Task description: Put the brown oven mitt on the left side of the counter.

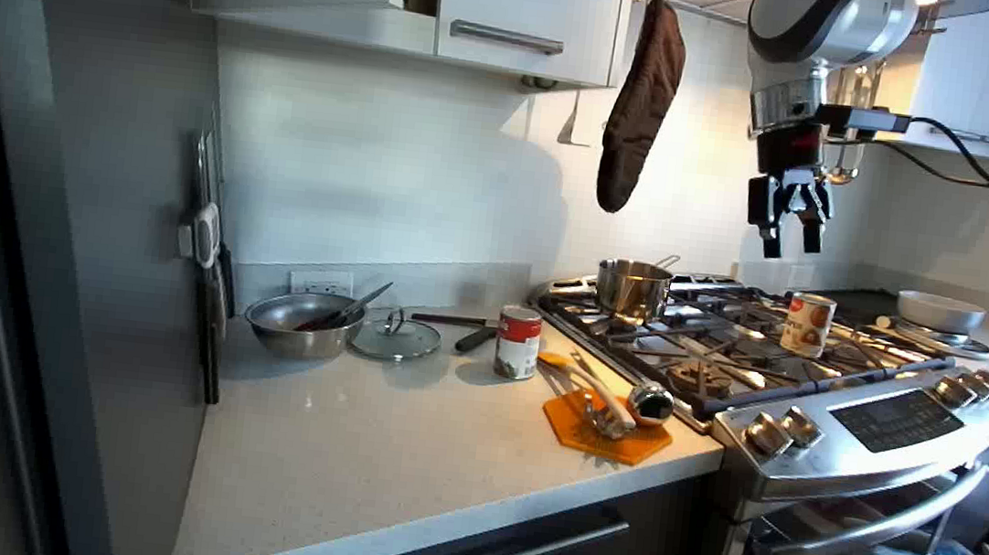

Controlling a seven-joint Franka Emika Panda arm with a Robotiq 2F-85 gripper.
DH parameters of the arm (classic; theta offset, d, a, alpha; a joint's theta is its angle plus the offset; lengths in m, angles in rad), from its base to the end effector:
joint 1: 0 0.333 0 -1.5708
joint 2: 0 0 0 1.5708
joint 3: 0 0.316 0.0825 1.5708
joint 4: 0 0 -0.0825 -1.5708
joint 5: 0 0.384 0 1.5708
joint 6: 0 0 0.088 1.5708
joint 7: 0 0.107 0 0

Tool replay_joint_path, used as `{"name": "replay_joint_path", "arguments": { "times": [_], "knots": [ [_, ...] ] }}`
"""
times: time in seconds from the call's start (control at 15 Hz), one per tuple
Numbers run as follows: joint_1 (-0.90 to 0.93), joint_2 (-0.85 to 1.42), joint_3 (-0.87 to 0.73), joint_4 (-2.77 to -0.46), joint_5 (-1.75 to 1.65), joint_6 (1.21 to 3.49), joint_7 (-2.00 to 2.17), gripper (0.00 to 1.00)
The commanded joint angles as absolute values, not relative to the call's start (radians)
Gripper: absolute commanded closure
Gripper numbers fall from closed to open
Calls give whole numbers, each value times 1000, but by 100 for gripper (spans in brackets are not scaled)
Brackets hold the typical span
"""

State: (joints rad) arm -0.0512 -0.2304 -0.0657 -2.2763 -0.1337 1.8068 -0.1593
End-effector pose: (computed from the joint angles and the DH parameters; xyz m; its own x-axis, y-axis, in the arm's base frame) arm 0.4435 -0.0640 0.4327 0.9643 0.0815 -0.2521 0.1008 -0.9928 0.0645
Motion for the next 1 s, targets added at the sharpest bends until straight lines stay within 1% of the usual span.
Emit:
{"name": "replay_joint_path", "arguments": {
  "times": [0.0,0.67,0.93],
  "knots": [
    [-50,-230,-67,-2275,-134,1805,-159,0],
    [-50,-230,-67,-2275,-134,1805,-159,0],
    [-52,-313,-54,-2272,-155,1950,-93,0]
  ]
}}
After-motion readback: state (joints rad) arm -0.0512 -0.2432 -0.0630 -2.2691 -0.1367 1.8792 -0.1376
